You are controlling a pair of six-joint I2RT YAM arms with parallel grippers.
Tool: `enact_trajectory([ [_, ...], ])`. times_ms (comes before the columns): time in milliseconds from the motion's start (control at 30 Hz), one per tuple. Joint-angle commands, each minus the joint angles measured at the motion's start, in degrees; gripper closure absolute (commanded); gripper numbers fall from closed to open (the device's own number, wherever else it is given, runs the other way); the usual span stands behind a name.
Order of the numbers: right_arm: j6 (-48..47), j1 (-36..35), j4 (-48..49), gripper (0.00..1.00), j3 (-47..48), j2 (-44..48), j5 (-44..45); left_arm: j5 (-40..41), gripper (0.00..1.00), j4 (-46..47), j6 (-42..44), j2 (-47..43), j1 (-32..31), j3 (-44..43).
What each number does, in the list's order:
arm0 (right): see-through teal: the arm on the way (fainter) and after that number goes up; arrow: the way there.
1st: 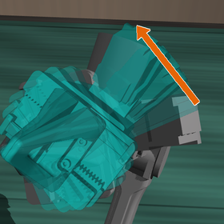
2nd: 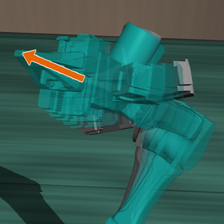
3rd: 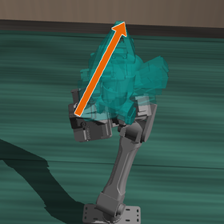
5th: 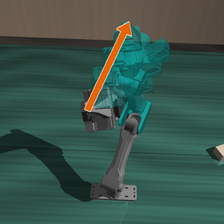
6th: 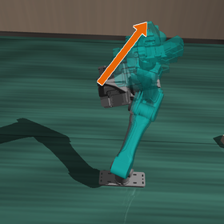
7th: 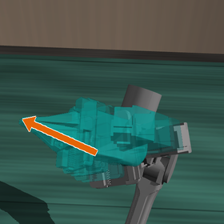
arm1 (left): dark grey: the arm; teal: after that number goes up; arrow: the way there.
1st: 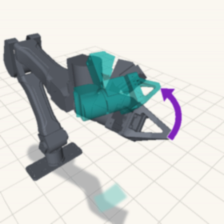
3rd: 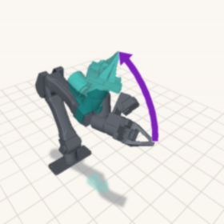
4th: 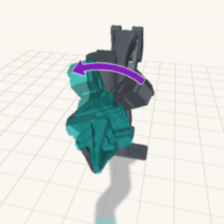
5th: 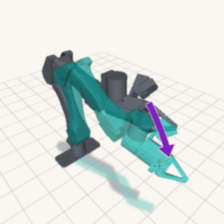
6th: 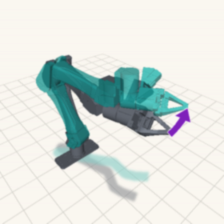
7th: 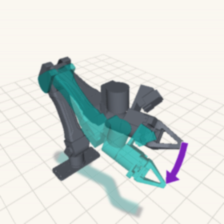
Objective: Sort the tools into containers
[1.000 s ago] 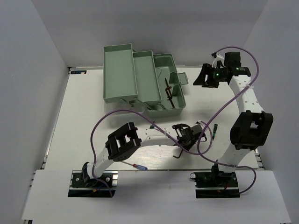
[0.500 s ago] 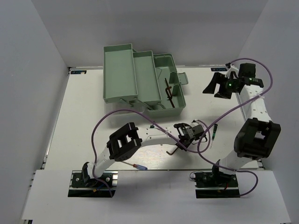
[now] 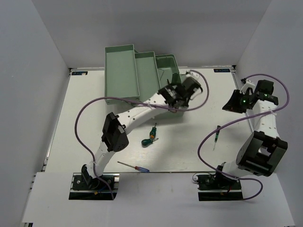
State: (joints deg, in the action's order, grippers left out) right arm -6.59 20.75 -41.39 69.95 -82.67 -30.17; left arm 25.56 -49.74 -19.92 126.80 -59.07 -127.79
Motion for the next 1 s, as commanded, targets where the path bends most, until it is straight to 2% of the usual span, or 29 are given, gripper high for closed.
enact_trajectory([
  [0, -3.7, 1.3, -1.8, 0.69, -3.2, 2.3, -0.9, 3.3, 1.0, 2.2, 3.1, -1.1, 4.6, -5.7],
  [133, -8.5, 1.4, -3.3, 0.66, -5.9, 1.5, -2.2, 4.1, 1.0, 6.4, 4.3, 0.8, 8.8, -9.3],
  [267, -12.3, 1.0, -6.7, 0.57, -8.1, -1.3, -4.1, 0.3, 1.0, 9.0, 4.8, 3.8, 12.0, -11.0],
  [367, -13.5, 0.1, -8.8, 0.55, -9.4, -3.0, -2.8, -2.3, 0.99, 11.0, 4.3, 5.6, 13.2, -11.6],
  [467, -13.7, -1.7, -6.4, 0.48, -13.5, -2.8, 3.4, -4.5, 0.81, 12.5, 3.0, 6.2, 14.2, -11.6],
  [500, -13.5, -2.4, -4.3, 0.47, -15.5, -1.5, 8.2, -5.0, 0.71, 12.5, 3.0, 6.7, 14.8, -11.6],
  [600, -12.7, -4.3, -1.1, 0.42, -19.7, -1.0, 14.6, -5.5, 0.52, 12.5, 2.3, 6.7, 15.4, -11.6],
  [767, -9.7, -6.8, 2.0, 0.41, -20.8, -4.3, 20.0, -7.3, 0.36, 13.0, 3.5, 3.5, 15.9, -10.5],
  [867, -7.8, -7.9, 3.3, 0.41, -20.1, -7.2, 21.9, -8.2, 0.34, 14.3, 6.6, -0.6, 14.6, -6.2],
  [933, -6.8, -8.5, 4.0, 0.42, -19.3, -9.2, 23.7, -9.5, 0.34, 15.0, 8.6, -6.9, 13.8, -2.1],
  [967, -6.1, -8.9, 4.3, 0.44, -19.2, -9.6, 24.0, -10.1, 0.36, 15.7, 9.8, -9.7, 13.1, 4.1],
])
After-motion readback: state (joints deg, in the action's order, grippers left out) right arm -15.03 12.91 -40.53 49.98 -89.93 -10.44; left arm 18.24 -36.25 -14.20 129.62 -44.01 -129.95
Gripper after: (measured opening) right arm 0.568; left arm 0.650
